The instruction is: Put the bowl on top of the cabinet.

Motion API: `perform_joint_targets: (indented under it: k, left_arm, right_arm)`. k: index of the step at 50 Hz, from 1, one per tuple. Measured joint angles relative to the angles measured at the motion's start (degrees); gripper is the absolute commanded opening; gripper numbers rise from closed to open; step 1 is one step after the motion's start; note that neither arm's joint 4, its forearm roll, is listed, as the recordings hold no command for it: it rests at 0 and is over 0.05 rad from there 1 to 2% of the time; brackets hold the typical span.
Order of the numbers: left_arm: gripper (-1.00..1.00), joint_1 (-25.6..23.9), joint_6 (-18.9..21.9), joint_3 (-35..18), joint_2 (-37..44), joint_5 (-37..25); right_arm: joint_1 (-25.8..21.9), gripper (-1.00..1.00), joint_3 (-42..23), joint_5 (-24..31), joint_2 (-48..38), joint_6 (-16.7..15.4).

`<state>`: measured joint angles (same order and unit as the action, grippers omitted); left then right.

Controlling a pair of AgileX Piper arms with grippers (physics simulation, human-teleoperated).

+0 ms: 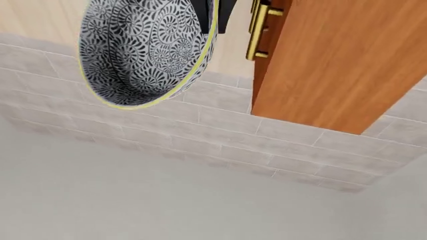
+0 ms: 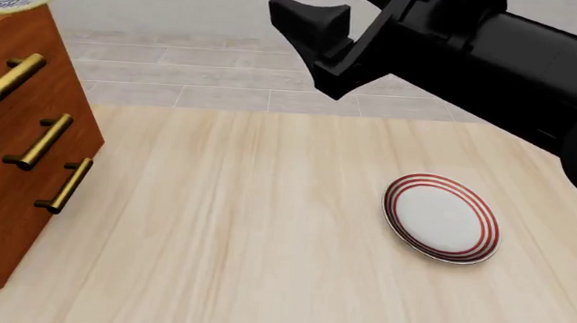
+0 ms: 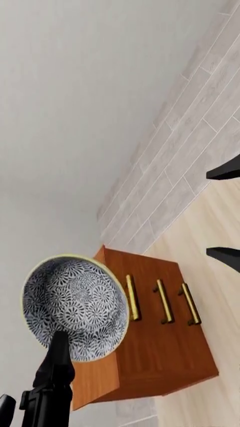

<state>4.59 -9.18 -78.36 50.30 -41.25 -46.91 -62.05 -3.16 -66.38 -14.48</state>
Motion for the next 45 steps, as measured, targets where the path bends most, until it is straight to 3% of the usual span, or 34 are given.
perform_joint_targets:
  k: [26,45]
  left_arm:
    - [-1.00,10.2,-1.1,3.5,-1.6,2.6]
    - [-1.00,20.9,-1.1,5.7,-0.8,7.2]
  right_arm:
    - [-0.3,1.00,0.4,0.1,0.1,-0.1]
    - [-0.5,1.00,0.6,-0.1,-0.1,-0.2]
